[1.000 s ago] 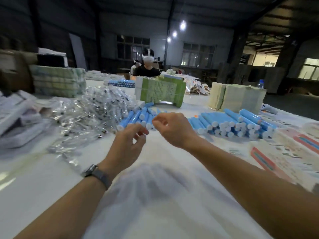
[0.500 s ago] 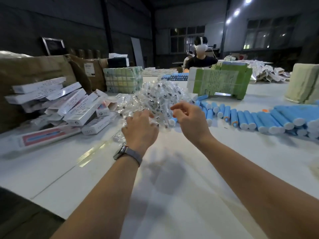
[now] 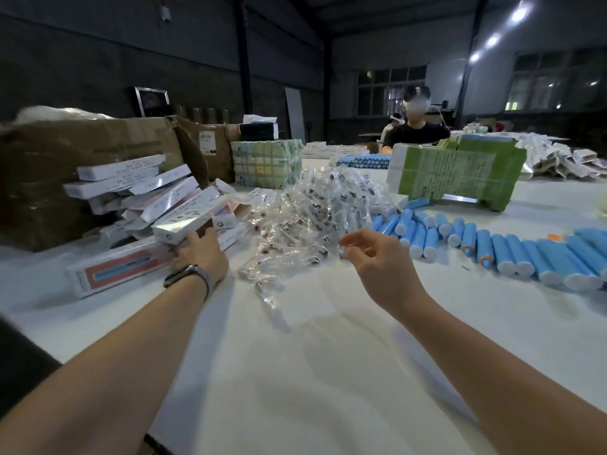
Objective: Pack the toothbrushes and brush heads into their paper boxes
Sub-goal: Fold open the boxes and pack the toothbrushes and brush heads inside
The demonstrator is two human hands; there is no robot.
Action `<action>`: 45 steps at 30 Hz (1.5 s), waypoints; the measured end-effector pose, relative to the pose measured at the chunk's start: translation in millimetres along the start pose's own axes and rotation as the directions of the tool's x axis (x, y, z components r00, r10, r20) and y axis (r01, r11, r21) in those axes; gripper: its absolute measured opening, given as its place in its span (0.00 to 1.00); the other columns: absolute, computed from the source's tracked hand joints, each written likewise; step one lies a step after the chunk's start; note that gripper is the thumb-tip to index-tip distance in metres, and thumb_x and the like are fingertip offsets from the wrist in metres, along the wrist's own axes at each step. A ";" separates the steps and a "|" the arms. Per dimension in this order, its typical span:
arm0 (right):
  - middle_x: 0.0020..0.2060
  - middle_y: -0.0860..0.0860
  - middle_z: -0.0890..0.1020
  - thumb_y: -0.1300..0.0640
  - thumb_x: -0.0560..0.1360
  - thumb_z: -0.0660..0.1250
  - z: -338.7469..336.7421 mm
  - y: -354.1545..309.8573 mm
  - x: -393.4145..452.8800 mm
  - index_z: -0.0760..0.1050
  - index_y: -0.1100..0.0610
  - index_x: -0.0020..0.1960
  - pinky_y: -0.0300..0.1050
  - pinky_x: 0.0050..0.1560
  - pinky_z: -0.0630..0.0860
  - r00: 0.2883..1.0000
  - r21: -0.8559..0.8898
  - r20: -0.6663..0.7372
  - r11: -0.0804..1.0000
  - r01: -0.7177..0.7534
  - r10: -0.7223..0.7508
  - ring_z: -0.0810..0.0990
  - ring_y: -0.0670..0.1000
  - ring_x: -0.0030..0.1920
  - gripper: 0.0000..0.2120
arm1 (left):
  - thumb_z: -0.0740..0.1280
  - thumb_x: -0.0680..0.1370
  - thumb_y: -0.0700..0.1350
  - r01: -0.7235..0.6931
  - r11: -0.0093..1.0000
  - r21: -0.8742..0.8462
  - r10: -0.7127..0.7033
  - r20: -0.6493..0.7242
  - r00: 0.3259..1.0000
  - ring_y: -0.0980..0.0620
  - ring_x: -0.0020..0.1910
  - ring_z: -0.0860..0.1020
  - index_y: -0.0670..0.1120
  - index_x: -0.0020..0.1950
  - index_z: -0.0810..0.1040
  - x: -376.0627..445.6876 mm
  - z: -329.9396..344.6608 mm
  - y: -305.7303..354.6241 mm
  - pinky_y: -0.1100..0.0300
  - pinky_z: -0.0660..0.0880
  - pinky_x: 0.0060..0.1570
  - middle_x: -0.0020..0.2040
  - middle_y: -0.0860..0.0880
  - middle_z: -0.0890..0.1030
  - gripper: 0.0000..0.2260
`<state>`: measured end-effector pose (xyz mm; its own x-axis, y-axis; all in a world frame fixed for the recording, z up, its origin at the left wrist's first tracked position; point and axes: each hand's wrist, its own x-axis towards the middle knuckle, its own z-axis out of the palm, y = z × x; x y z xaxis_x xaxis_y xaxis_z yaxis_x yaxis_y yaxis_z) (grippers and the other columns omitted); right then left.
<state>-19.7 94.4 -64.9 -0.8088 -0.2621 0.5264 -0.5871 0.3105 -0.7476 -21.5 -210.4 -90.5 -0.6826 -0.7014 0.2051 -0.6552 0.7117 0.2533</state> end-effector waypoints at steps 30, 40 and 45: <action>0.53 0.52 0.83 0.45 0.66 0.73 -47.9 9.7 7.0 0.73 0.53 0.64 0.47 0.49 0.82 0.969 0.413 0.187 0.883 -0.225 0.159 0.84 0.50 0.51 0.29 | 0.66 0.69 0.44 0.136 0.032 -0.990 0.734 0.116 0.670 0.48 0.46 0.83 0.53 0.61 0.75 -176.3 -24.3 141.3 0.43 0.78 0.54 0.49 0.44 0.83 0.20; 0.47 0.49 0.85 0.50 0.71 0.71 -47.4 14.7 2.1 0.79 0.53 0.62 0.43 0.50 0.79 0.927 0.357 0.365 0.907 -0.224 0.085 0.84 0.49 0.49 0.20 | 0.73 0.69 0.53 0.187 -0.194 -0.963 0.626 0.025 0.779 0.40 0.54 0.82 0.43 0.63 0.74 -166.5 -24.5 139.8 0.39 0.79 0.53 0.53 0.41 0.82 0.26; 0.54 0.49 0.84 0.46 0.72 0.71 -57.2 22.6 10.2 0.71 0.49 0.71 0.48 0.53 0.79 0.901 0.328 0.412 0.901 -0.284 0.134 0.82 0.51 0.56 0.28 | 0.77 0.68 0.47 -0.136 -0.223 -0.965 0.404 -0.218 0.888 0.43 0.48 0.85 0.44 0.59 0.69 -169.7 -27.7 137.1 0.53 0.82 0.41 0.49 0.45 0.83 0.25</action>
<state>-43.1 151.1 -53.3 -0.7940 -0.5715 0.2071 -0.2883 0.0540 -0.9560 13.5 5.2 -64.4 -0.8005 -0.3435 0.4911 0.5512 -0.1006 0.8283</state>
